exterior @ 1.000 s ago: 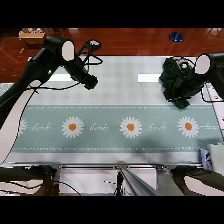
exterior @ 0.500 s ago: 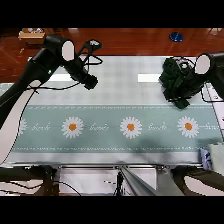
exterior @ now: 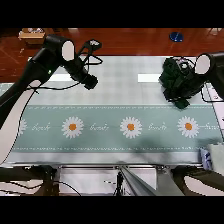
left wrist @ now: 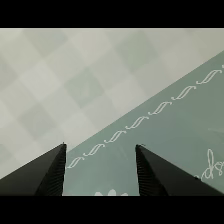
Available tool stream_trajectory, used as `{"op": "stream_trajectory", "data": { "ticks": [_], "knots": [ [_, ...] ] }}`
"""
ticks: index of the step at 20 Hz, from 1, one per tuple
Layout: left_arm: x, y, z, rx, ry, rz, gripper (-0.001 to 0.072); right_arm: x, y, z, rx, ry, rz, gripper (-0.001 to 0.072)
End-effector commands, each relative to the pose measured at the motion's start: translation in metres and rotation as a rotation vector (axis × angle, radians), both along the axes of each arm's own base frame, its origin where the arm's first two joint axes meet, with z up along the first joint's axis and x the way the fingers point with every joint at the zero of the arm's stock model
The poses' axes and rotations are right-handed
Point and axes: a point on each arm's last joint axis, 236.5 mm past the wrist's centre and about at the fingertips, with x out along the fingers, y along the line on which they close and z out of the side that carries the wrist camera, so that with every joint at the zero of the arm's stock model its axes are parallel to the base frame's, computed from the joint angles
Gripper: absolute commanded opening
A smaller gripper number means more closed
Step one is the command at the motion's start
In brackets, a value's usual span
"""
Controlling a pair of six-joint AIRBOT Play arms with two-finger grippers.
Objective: Fold the shirts.
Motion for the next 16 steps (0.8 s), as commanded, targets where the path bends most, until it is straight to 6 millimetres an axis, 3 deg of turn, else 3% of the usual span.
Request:
{"op": "stream_trajectory", "data": {
  "ticks": [1,5,10,13,16],
  "knots": [
    [0.000,0.000,0.000,0.000,-0.001,0.000,0.0514,0.008,0.001,0.001,0.004,-0.033,0.002,0.0349],
    [0.016,-0.008,0.006,-0.036,-0.071,0.002,0.0514,0.025,0.005,0.004,0.020,-0.108,0.003,0.0349],
    [0.022,-0.011,0.004,-0.044,-0.089,0.002,0.0514,0.042,0.009,0.008,0.035,-0.180,0.006,0.0349],
    [0.027,-0.014,0.004,-0.053,-0.106,0.002,0.0514,0.094,-0.005,0.030,-0.043,-0.420,0.054,0.0348],
    [0.027,-0.013,0.009,-0.056,-0.116,0.003,0.0521,0.161,-0.027,0.090,-0.227,-0.778,0.180,0.0348]
  ]
}}
